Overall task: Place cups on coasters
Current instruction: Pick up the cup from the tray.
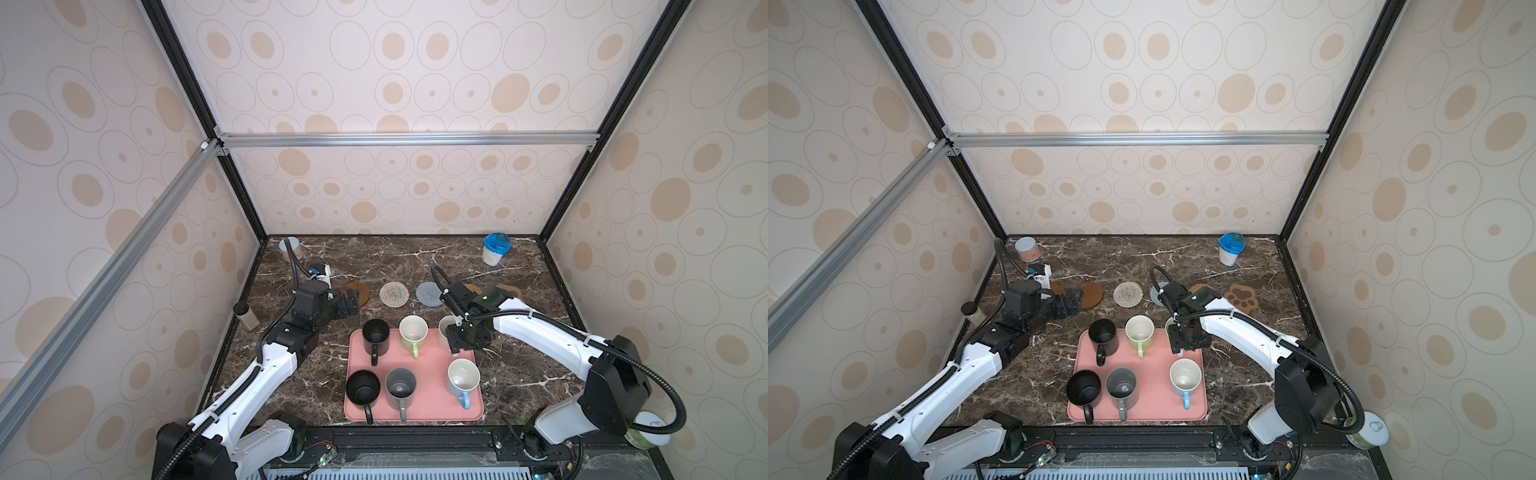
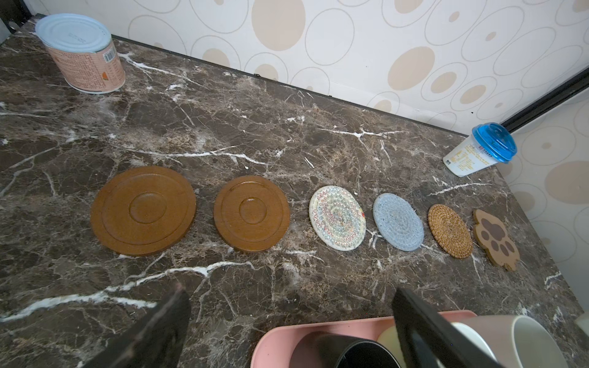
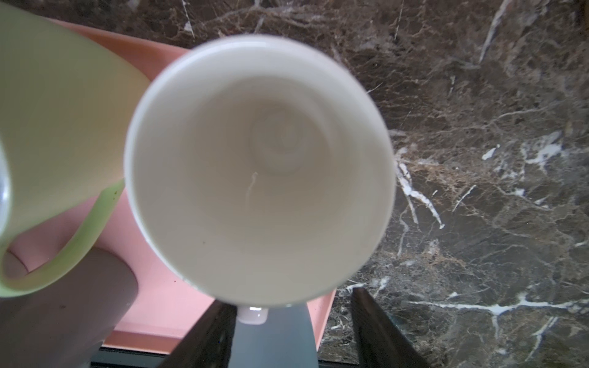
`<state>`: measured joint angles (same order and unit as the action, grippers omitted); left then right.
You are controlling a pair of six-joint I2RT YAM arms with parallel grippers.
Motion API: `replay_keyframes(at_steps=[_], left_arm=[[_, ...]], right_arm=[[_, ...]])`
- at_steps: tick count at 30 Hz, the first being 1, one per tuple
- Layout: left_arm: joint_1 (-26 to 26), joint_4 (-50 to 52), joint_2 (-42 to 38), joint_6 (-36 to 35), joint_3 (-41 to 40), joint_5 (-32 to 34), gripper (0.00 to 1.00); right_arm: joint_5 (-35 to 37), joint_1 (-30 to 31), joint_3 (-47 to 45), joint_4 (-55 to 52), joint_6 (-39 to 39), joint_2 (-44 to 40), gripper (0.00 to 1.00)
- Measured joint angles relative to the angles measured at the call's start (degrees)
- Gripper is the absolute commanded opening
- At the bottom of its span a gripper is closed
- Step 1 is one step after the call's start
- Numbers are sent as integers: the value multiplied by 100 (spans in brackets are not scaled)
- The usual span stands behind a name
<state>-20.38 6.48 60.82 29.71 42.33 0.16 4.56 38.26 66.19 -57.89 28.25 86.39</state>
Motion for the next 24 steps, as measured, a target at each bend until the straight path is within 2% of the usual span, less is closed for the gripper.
replay_keyframes(at_steps=[8, 24], left_arm=[[0, -42, -2, 111, -74, -11, 100], [0, -90, -17, 177, -96, -35, 100]], right_arm=[[179, 0, 0, -33, -26, 4, 59], [173, 0, -208, 304, -42, 39, 50]])
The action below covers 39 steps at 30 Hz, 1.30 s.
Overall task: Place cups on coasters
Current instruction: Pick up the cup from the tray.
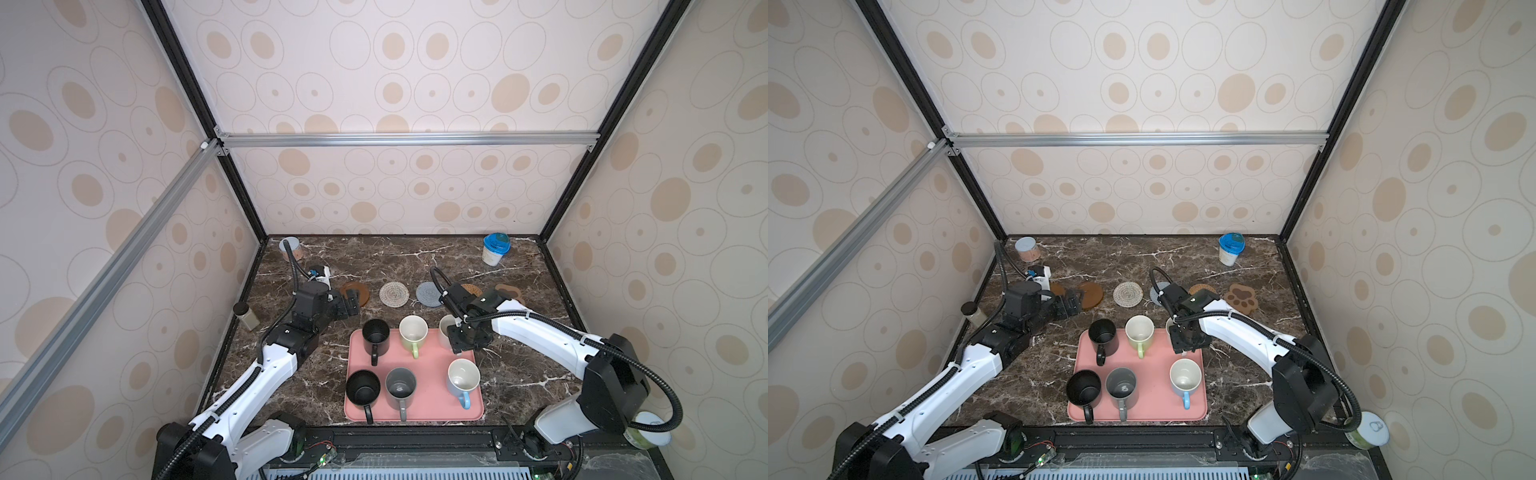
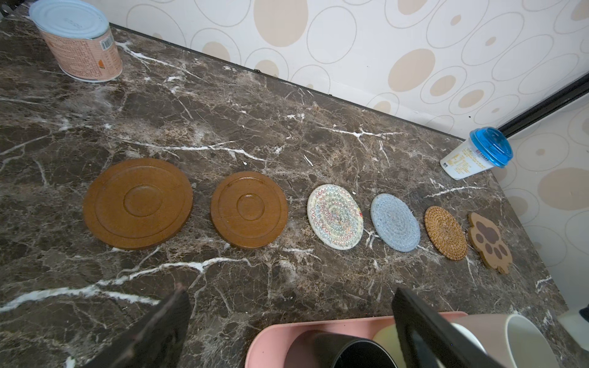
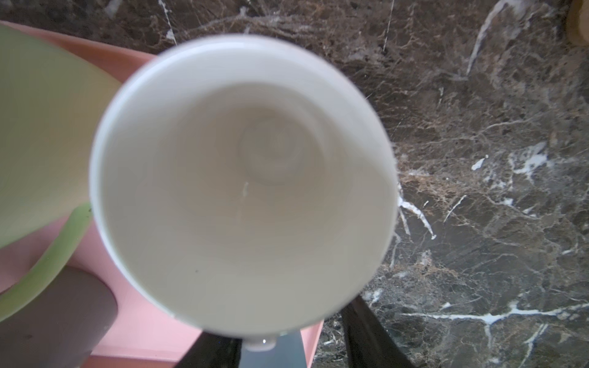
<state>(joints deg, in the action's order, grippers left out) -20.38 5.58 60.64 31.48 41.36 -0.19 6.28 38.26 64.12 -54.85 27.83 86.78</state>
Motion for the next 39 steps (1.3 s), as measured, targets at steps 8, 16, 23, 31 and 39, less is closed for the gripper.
replay_keyframes(at_steps=[8, 16, 23, 31, 39], left_arm=[[0, -44, 0, 13, 0, -44, 100], [0, -164, 0, 26, -24, -79, 100], [0, -184, 0, 26, -33, -76, 100], [0, -192, 0, 37, -79, -74, 100], [0, -190, -44, 66, -122, -72, 100]], right_arm=[[31, 0, -160, 199, 20, 0, 44], [114, 0, -297, 348, 22, 2, 38], [127, 2, -339, 474, 22, 2, 30], [131, 4, -404, 577, -20, 15, 22], [109, 31, -413, 651, -90, 22, 13]])
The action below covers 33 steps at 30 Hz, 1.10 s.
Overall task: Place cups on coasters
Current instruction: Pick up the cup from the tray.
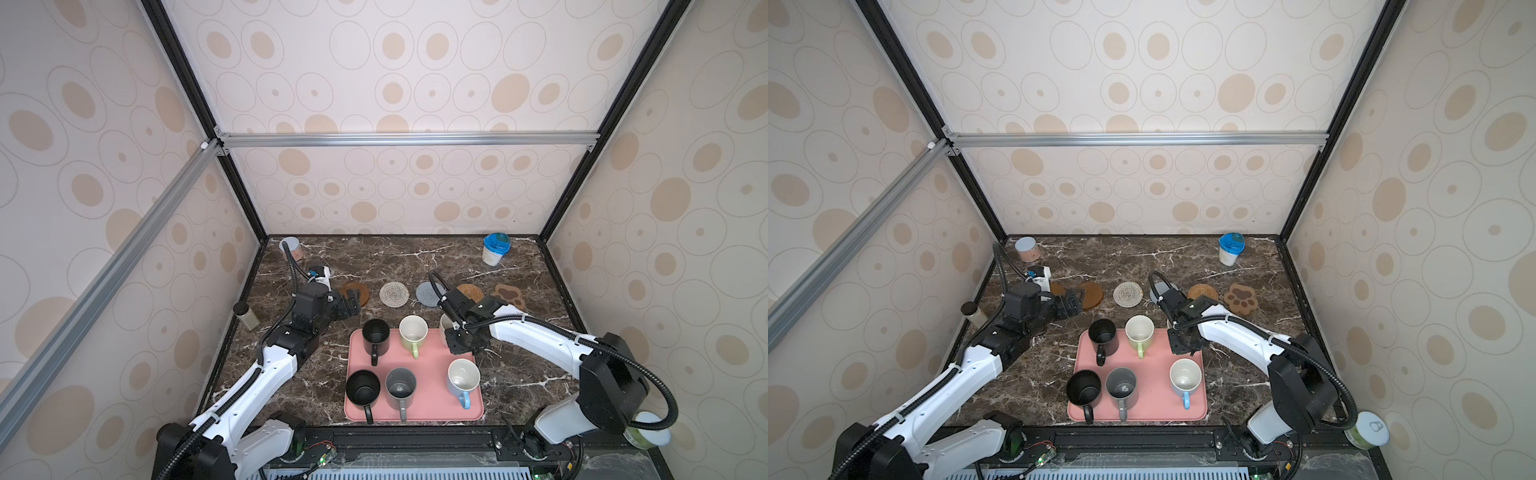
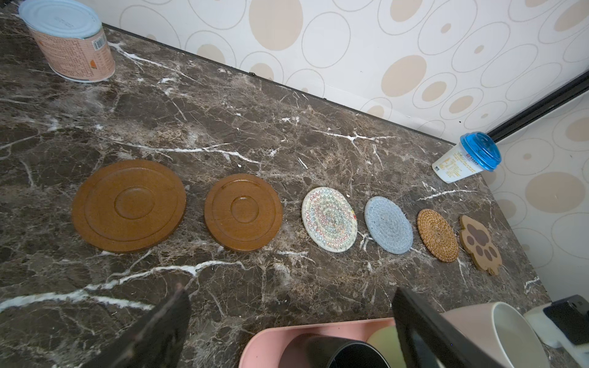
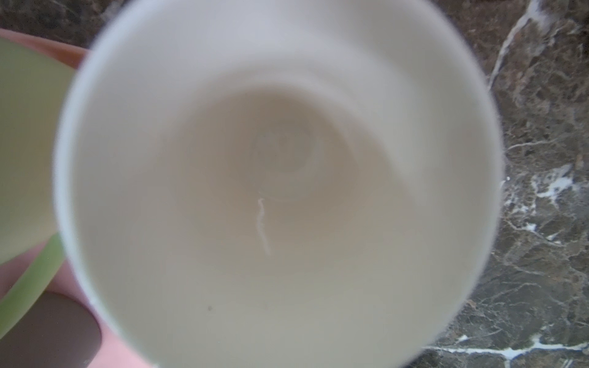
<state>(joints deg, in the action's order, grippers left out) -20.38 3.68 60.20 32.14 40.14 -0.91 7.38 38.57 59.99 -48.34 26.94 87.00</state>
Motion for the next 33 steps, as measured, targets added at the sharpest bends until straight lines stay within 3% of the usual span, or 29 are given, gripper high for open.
replay_keyframes(at_steps=[33], left_arm=[[0, 2, -129, 2, -59, 61, 100]], right_arm=[[313, 0, 181, -184, -129, -378, 9]])
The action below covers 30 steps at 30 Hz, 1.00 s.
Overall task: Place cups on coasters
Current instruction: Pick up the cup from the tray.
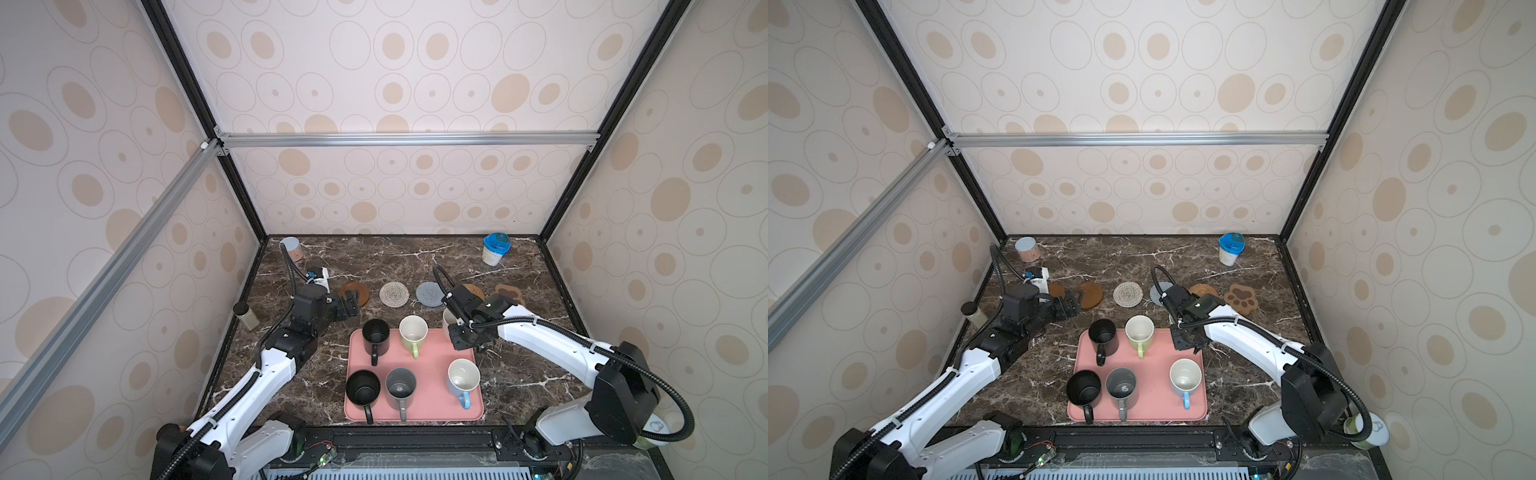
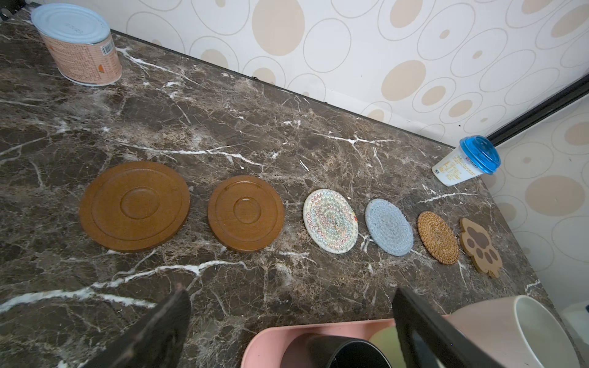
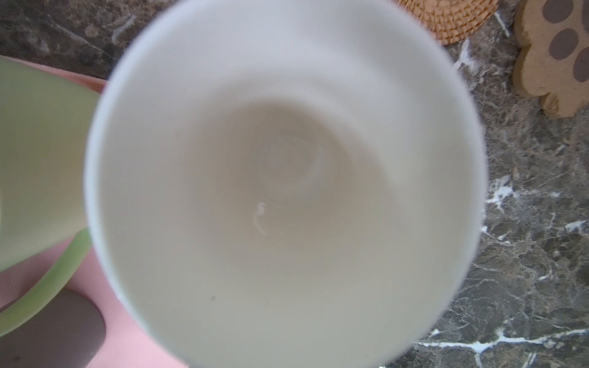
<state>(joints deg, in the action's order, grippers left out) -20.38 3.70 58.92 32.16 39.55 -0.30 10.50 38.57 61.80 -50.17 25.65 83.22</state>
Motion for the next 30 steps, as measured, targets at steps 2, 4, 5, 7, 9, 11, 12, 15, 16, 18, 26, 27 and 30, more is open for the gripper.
replay_keyframes(at_steps=[2, 4, 5, 7, 9, 11, 12, 15, 16, 18, 26, 27, 30], left_arm=[[0, 0, 0, 0, 0, 0, 100], [0, 0, 0, 0, 0, 0, 100], [0, 0, 0, 0, 0, 0, 100], [0, 0, 0, 0, 0, 0, 100], [0, 0, 0, 0, 0, 0, 100], [0, 0, 0, 0, 0, 0, 100], [0, 0, -2, 0, 0, 0, 100], [0, 0, -17, 0, 0, 0, 100], [0, 0, -24, 0, 0, 0, 100], [0, 0, -35, 0, 0, 0, 100], [0, 0, -85, 0, 0, 2, 100], [0, 0, -87, 0, -2, 0, 100], [0, 0, -111, 0, -17, 0, 100]], right_arm=[[31, 0, 28, -9, -9, -4, 9], [50, 0, 44, -17, -17, -13, 9], [57, 0, 57, -31, -20, -17, 9], [74, 0, 72, -42, -22, -31, 9], [76, 0, 83, -48, -22, -42, 9], [74, 0, 90, -59, -20, -55, 9], [76, 0, 92, -68, -20, -66, 9], [81, 0, 92, -85, -17, -85, 9], [90, 0, 92, -85, -15, -92, 9], [98, 0, 92, -85, -13, -103, 9], [181, 0, 98, -87, -4, -140, 9], [201, 0, 101, -85, -4, -140, 9], [267, -2, 122, -101, -11, -140, 8]])
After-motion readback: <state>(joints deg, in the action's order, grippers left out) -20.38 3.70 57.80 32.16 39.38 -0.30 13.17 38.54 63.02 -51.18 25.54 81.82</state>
